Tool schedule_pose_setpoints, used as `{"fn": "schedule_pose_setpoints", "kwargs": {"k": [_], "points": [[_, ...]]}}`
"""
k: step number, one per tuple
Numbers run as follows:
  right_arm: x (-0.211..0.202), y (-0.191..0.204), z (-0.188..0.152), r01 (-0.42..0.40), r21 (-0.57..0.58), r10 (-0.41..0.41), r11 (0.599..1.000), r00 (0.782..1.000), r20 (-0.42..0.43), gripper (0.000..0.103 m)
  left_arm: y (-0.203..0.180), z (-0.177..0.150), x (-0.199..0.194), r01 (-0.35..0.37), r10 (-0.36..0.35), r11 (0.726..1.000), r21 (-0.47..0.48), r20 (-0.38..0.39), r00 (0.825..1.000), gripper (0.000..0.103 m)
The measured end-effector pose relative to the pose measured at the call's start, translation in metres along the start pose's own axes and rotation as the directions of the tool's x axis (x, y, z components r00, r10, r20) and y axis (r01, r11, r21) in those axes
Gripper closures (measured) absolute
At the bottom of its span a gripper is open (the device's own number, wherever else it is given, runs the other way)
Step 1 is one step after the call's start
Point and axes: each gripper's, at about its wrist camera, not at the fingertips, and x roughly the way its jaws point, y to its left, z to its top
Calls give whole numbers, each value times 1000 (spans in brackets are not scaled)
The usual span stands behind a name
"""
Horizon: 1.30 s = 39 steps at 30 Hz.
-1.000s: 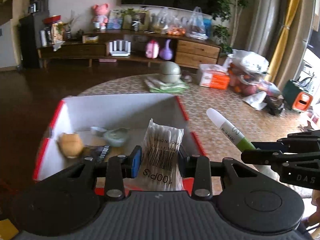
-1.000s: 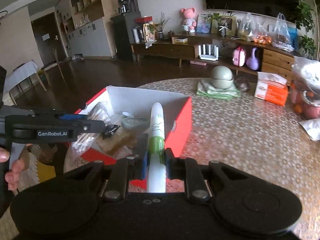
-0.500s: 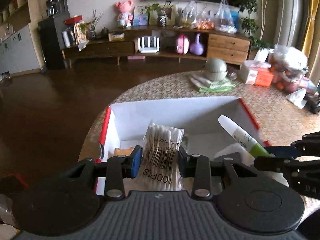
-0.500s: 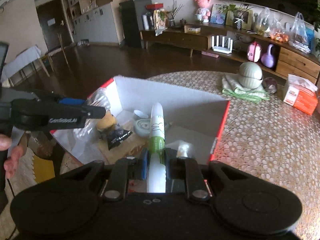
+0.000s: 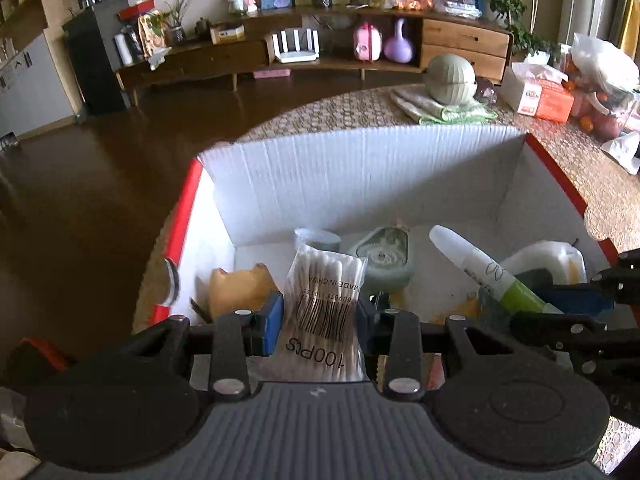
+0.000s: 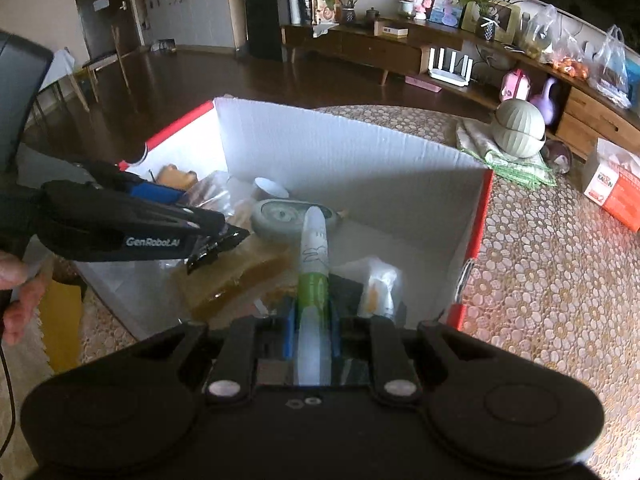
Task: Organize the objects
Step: 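Release the swab packet into the box with the left gripper while the right releases the marker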
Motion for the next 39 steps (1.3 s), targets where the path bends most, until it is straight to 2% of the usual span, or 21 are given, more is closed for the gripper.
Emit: {"fn": "schedule_pose_setpoints", "kwargs": {"k": [4, 6, 8, 11, 13, 14, 20, 28, 34, 39], "points": [[1, 2, 1, 1, -6, -1, 1000, 1000, -5, 85, -3, -3, 4, 9, -9, 1000, -10, -8, 1000, 67], [-2, 1, 2, -1, -6, 1, 1000, 1000, 3, 80, -4, -4, 4, 11, -12, 1000, -15, -11, 1000, 66], [-5, 1, 3, -19, -11, 19, 1000, 1000, 7, 79, -5, -4, 3, 16, -16, 1000, -22, -7, 1000, 65], [-14, 3, 3, -20, -21, 21, 1000, 1000, 22, 73, -3, -6, -2, 35, -35, 998, -55, 5, 999, 51], [-19, 3, 3, -29, -25, 30, 999, 999, 27, 70, -3, -9, -9, 40, -37, 997, -70, 34, 999, 34], [-23, 3, 2, -33, -26, 33, 999, 999, 32, 67, -3, -10, -12, 43, -39, 996, -75, 48, 998, 32], [-47, 1, -1, -40, -24, 41, 999, 997, 65, 61, -7, -11, -37, 67, -56, 993, -94, 109, 992, 31], [-83, -5, -12, -78, -32, 81, 996, 988, 130, 48, -12, -21, -75, 97, -75, 989, -113, 185, 980, 22], [-104, -9, -19, -98, -18, 100, 995, 980, 171, 42, -16, -34, -105, 94, -61, 987, -133, 234, 970, 20], [-120, -13, -26, -115, -11, 115, 993, 972, 206, 36, -20, -47, -123, 77, -38, 987, -143, 259, 965, 12]]}}
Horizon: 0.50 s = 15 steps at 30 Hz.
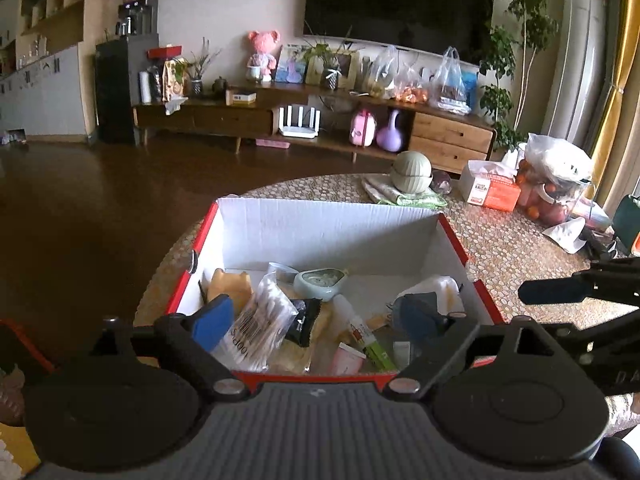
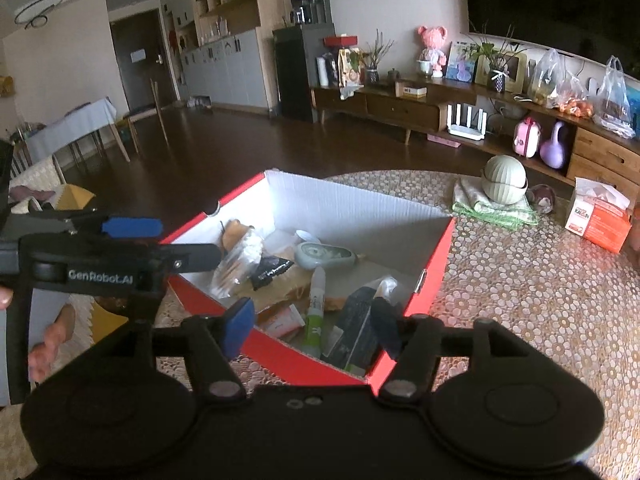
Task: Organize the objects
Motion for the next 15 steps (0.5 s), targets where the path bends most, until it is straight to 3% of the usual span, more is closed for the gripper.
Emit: {"fn": "schedule_pose_setpoints", "kwargs": {"k": [5, 10, 15], "points": [[-16, 1, -4, 12, -10, -12, 1000, 998, 61, 19, -8, -6, -19, 0, 0, 1000, 19, 31, 1000, 3], [-25, -2, -7, 30, -7, -29, 1000, 995, 98, 1, -17, -12, -34, 1, -1, 1000, 10, 55, 998, 0], [-28, -3, -14, 31, -18, -29, 999, 995, 98, 0, -26, -17, -47, -19, 17, 1000, 22, 77, 997, 0]]}}
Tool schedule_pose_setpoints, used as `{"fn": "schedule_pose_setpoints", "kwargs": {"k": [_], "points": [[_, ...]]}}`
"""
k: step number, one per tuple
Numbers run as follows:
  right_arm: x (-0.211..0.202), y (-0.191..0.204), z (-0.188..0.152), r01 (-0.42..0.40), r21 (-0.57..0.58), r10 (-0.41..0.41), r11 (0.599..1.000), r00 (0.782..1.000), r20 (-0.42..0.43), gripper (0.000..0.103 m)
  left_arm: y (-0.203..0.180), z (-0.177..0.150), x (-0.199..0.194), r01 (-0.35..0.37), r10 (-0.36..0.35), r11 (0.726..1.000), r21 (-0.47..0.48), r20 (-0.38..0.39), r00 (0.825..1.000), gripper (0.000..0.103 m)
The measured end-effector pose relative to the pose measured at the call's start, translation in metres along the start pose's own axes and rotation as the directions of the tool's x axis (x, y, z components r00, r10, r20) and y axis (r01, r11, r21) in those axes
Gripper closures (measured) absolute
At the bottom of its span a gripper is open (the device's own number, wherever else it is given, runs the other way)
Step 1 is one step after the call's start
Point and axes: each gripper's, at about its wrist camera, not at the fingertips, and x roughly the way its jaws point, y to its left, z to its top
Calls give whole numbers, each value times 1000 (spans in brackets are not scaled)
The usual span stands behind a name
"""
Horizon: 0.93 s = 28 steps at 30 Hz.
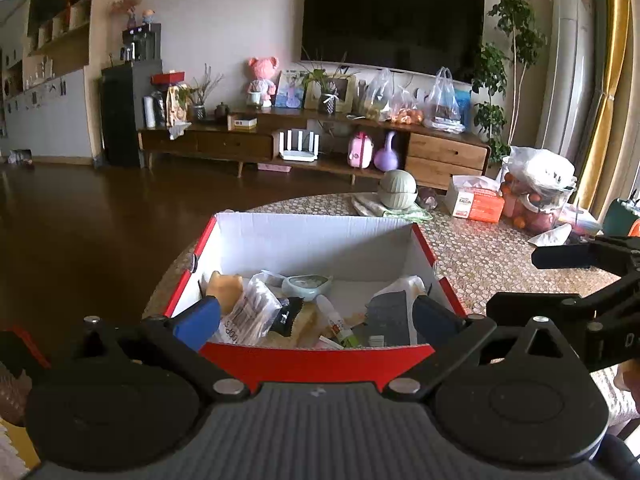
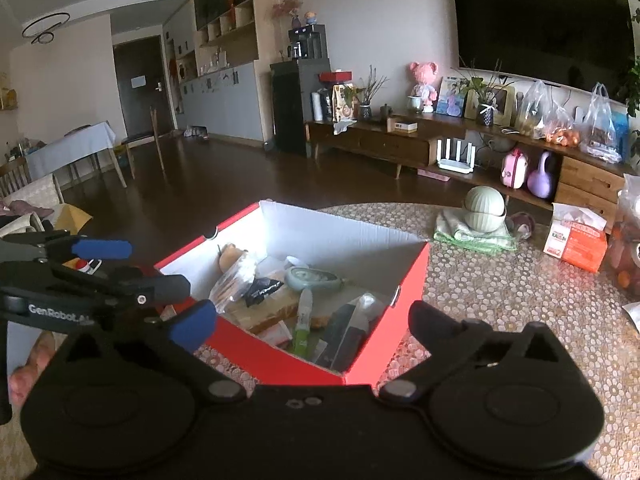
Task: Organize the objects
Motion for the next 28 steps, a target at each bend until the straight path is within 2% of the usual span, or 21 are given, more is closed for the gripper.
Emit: {"fn": "schedule_pose_setpoints", "kwargs": {"k": [3, 7, 20, 28], "points": [[-2, -2, -5, -12, 4, 12, 1000, 1000, -2, 0, -5, -3, -7, -2, 2, 1000, 1, 13, 1000, 0], [-6, -5, -8, -18, 17, 18, 1000, 1000, -1, 0, -17, -8, -14, -48, 46, 998, 50, 27, 999, 0], [-16, -19, -24, -22, 67, 23, 998, 1000, -5, 0, -36, -16, -28, -47, 45, 998, 49, 54, 998, 0], [-23, -28, -35, -10, 85, 11, 996, 1000, -11, 0, -42, -25, -24, -46, 44, 997, 60, 41, 998, 0]]}}
